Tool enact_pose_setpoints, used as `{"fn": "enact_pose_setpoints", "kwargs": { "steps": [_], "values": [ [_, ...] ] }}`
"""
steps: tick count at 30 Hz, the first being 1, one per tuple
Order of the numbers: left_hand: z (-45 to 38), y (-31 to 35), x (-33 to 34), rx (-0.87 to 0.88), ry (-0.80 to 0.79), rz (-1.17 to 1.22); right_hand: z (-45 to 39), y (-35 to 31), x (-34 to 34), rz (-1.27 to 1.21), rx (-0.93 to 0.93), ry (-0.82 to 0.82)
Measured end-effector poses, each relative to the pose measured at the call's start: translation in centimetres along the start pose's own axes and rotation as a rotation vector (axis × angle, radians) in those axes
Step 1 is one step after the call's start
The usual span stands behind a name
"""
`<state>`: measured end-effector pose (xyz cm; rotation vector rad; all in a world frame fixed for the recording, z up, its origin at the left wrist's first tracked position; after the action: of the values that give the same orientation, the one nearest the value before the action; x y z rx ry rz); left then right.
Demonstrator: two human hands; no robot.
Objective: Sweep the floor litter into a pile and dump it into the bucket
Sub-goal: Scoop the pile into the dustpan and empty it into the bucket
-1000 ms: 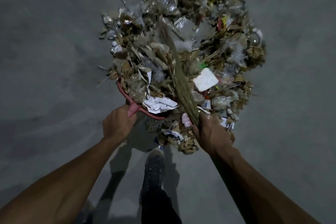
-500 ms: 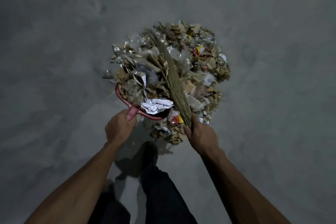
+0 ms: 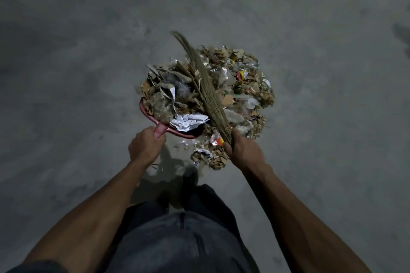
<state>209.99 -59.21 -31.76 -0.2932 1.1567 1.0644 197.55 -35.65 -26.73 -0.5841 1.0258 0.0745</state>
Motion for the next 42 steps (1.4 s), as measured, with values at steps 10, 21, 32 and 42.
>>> {"fn": "enact_pose_setpoints", "kwargs": {
  "steps": [10,21,32,42],
  "values": [
    [9.9,-10.4,-4.5,-0.162,0.122,0.105,7.0,-8.0,2.5,0.112,-0.251,-0.03],
    [23.9,-17.5,-2.4,-0.52,0.324,0.326,12.1,-13.2,4.6,0.237,-0.652,-0.166],
    [44.6,-21.1,5.6,-0.938,0.534,0.653,24.3,-15.6,8.9,0.457,-1.067,-0.376],
    [62.8,-29.5,12.5,-1.281,0.646,0.714,41.5,-20.6,20.7,0.585,-1.339,-0.571]
  ]
}}
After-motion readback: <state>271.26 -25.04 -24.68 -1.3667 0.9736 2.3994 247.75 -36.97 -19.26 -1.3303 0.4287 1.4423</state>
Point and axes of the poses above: each hand's wrist, its own z-axis away from the middle knuckle, its own x-axis out of the palm, y = z × x, the point moved 1 cm from there along -z, towards the middle knuckle, and after that the axes turned 10 degrees about -z, right-handed, at the moved point
